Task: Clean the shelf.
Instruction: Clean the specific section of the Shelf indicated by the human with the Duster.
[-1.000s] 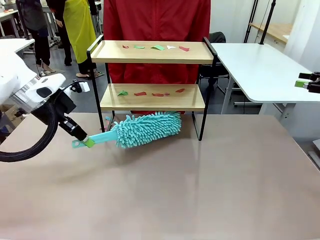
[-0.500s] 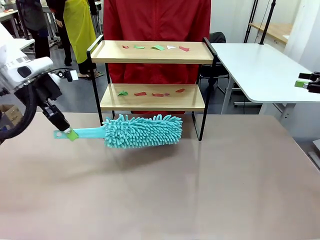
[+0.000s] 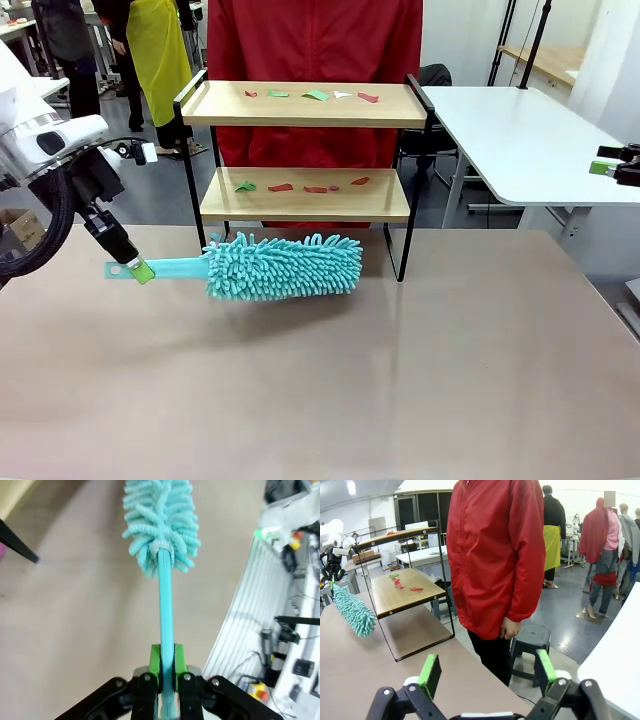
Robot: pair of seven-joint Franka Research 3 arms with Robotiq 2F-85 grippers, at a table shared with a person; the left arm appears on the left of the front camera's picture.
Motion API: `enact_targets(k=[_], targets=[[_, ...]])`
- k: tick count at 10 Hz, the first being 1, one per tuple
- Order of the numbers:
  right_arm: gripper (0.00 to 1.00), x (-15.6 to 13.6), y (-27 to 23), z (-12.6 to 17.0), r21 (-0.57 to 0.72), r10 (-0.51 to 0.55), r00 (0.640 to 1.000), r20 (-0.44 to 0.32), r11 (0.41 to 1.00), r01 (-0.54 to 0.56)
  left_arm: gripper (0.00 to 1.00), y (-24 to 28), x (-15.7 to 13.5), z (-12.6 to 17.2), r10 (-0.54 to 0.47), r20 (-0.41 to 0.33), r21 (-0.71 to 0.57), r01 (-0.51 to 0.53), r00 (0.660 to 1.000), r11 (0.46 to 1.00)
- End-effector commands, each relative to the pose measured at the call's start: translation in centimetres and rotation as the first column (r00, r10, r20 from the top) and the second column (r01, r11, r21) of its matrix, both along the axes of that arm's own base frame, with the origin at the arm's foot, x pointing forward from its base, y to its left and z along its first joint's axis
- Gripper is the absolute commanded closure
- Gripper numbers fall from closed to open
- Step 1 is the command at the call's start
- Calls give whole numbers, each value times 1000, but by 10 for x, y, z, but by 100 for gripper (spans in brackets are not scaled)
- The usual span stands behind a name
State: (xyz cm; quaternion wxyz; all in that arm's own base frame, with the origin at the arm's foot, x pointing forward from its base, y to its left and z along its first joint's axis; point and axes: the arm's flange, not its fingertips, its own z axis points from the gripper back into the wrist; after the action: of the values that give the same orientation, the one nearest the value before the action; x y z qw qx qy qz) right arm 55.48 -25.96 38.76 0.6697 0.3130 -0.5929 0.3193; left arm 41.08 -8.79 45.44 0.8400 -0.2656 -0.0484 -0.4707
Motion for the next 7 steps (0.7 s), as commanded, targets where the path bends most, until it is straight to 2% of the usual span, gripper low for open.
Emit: enact_targets(k=[1, 3, 4, 5, 7], targets=[[0, 0, 2, 2, -1, 1, 1000, 3, 1000, -1, 87, 11, 6, 31, -69, 46, -6, 69, 997, 998], [0, 0, 2, 2, -1, 1, 1000, 3, 1000, -1, 87, 51, 12, 72, -148, 74, 47, 144, 986, 988], [0, 0, 2, 2, -1, 1, 1000, 3, 1000, -1, 87, 73, 16, 94, -198, 59, 64, 195, 978, 979], [0, 0, 2, 2, -1, 1, 1000, 3, 1000, -1, 87, 93, 21, 119, -255, 60, 140, 245, 965, 959], [0, 0, 2, 2, -1, 1, 1000, 3, 1000, -1, 87, 131, 20, 163, -296, 65, 319, 261, 953, 911]])
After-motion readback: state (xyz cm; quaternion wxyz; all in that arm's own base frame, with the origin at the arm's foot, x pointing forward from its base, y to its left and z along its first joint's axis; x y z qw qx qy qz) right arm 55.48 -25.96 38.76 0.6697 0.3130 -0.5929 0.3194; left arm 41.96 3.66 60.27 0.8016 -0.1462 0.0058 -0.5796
